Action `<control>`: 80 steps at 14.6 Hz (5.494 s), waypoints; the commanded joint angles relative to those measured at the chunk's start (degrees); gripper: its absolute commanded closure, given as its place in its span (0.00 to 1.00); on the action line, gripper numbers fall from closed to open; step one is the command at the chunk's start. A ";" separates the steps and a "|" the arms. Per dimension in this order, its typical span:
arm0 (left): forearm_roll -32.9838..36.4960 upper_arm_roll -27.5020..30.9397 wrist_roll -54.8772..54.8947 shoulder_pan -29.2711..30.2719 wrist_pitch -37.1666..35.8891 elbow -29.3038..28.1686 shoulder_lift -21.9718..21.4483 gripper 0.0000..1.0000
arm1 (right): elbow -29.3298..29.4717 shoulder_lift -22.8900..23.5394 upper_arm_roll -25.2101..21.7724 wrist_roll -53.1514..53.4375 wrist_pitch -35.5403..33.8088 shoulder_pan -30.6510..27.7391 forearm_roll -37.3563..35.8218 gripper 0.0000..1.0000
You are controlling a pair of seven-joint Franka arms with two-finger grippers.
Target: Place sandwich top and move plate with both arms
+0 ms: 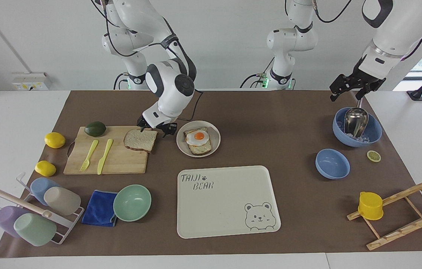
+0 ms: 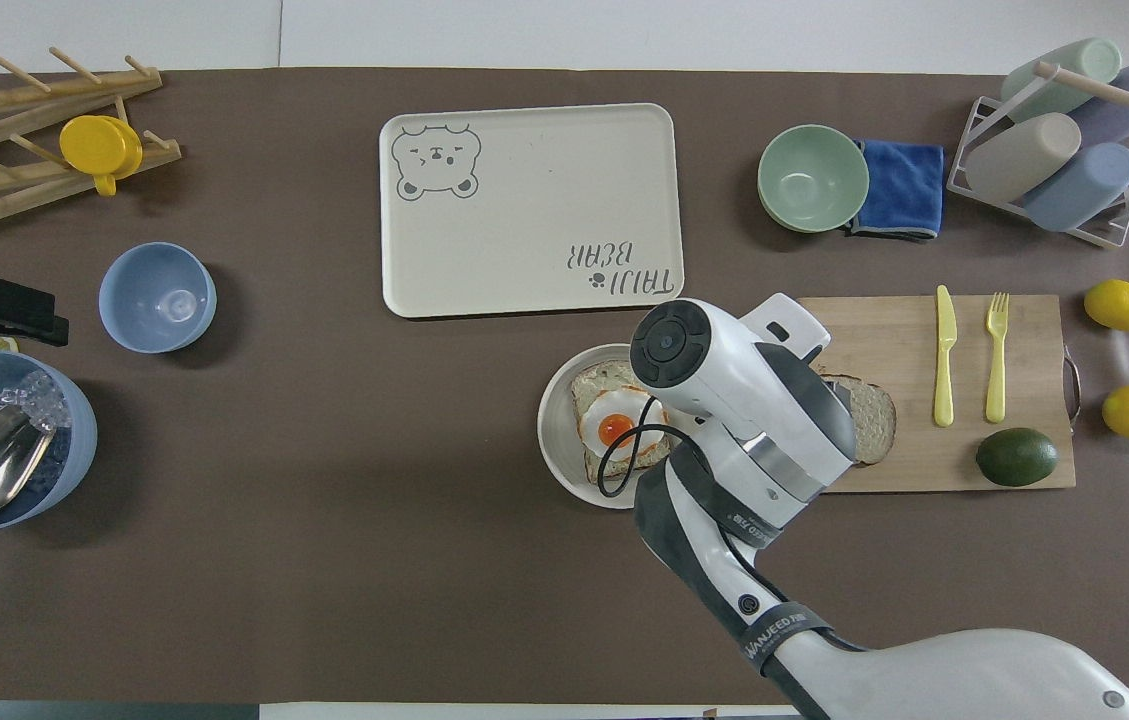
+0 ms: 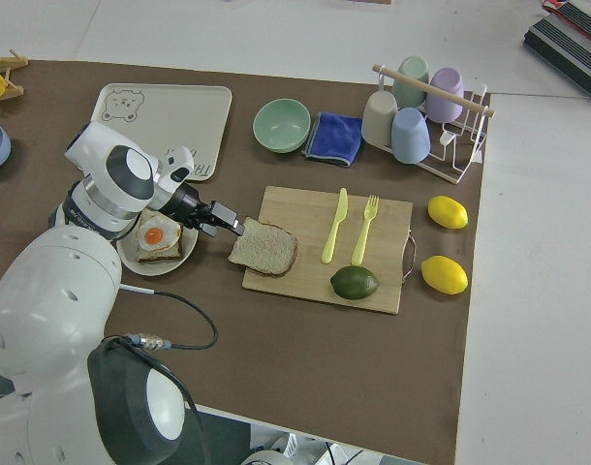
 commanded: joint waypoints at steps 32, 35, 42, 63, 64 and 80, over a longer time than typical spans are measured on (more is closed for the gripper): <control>0.88 -0.14 0.55 0.31 0.16 -0.98 -0.88 0.00 | 9.18 2.11 1.87 -0.36 -13.42 3.23 -4.06 1.00; 0.88 -0.14 0.55 0.31 0.08 -0.98 -0.87 0.00 | 17.37 4.23 2.57 -0.27 -18.90 7.98 -4.59 1.00; 0.88 -0.14 0.46 0.40 -0.10 -1.07 -0.88 0.00 | 19.60 6.96 3.63 0.17 -8.11 11.07 4.11 1.00; 0.88 -0.14 0.55 1.10 0.16 -2.91 -1.93 0.00 | 12.47 6.08 3.72 5.00 7.98 10.01 12.81 0.41; 0.79 -0.14 0.55 1.10 0.25 -2.91 -1.93 0.00 | 12.82 6.25 3.72 5.35 9.20 10.01 15.17 0.40; -7.11 -0.85 -1.99 -5.20 15.08 -23.19 -10.71 0.00 | 17.04 -10.17 3.37 -20.48 -6.94 -20.90 20.46 0.00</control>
